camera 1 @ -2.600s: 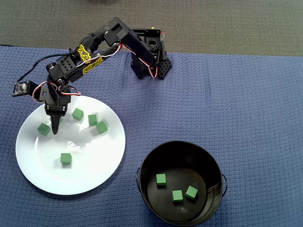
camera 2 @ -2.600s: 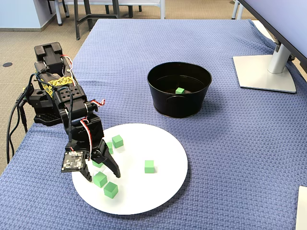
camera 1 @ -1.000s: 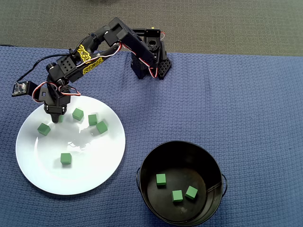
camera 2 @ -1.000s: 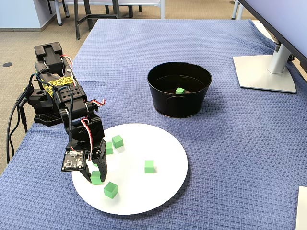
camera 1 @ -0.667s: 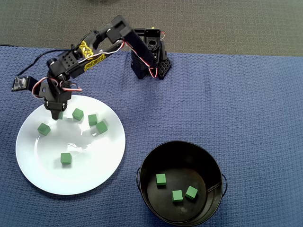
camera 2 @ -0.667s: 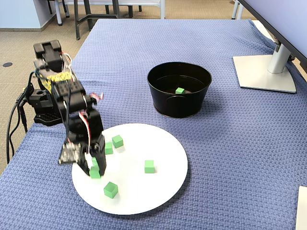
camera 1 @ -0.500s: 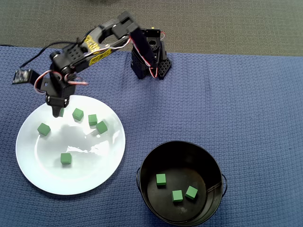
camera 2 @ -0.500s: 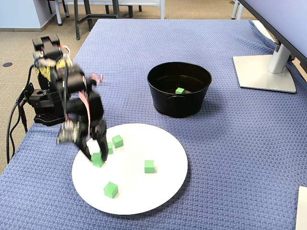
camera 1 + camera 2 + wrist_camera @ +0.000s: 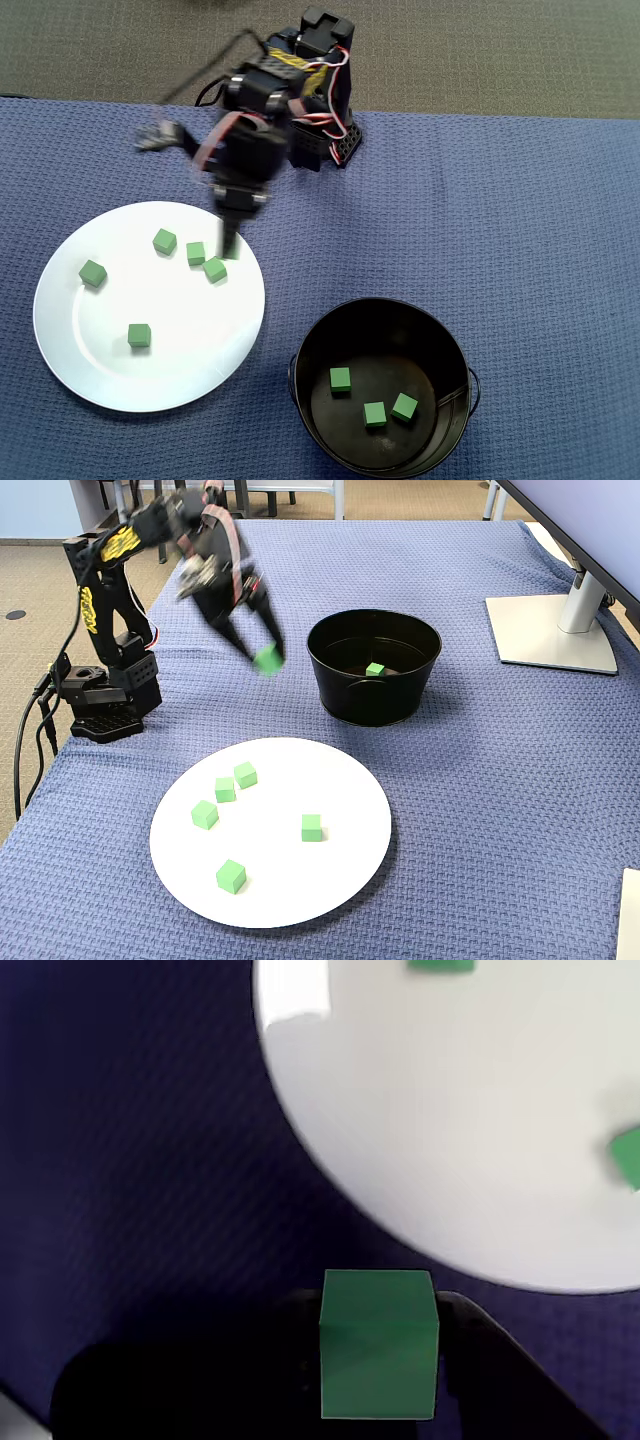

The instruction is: Pick up the green cubes from the white plate and place them in the black recipient

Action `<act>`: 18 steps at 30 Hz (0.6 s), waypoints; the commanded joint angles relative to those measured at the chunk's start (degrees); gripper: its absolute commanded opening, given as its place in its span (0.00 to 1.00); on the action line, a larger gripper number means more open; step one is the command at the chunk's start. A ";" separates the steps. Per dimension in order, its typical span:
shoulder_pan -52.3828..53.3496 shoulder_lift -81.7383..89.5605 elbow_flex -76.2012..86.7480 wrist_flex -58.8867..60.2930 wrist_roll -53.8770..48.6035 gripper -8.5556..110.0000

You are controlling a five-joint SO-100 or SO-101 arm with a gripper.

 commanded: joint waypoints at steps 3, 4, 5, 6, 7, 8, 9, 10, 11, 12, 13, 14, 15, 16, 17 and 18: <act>-14.24 -5.27 -15.38 2.72 8.96 0.07; -16.08 -8.44 -18.11 2.99 9.23 0.07; -17.84 -11.51 -20.83 3.16 9.58 0.07; -19.25 -14.59 -23.47 3.16 10.37 0.07; -20.57 -17.40 -25.66 3.16 10.90 0.07; -21.71 -19.95 -27.51 2.99 11.78 0.07; -22.85 -22.50 -29.27 2.55 12.48 0.07; -23.91 -25.40 -31.55 2.46 12.83 0.07; -24.87 -28.21 -33.84 2.46 13.18 0.07; -25.84 -30.76 -35.86 2.11 13.62 0.07; -26.54 -33.31 -38.06 1.58 14.06 0.07; -27.33 -35.68 -40.43 1.49 14.15 0.07; -28.30 -37.79 -42.54 1.49 14.06 0.07; -29.00 -39.37 -43.95 1.49 14.06 0.07; -29.71 -40.61 -44.91 1.67 14.06 0.08; -30.41 -41.40 -45.00 1.85 12.83 0.20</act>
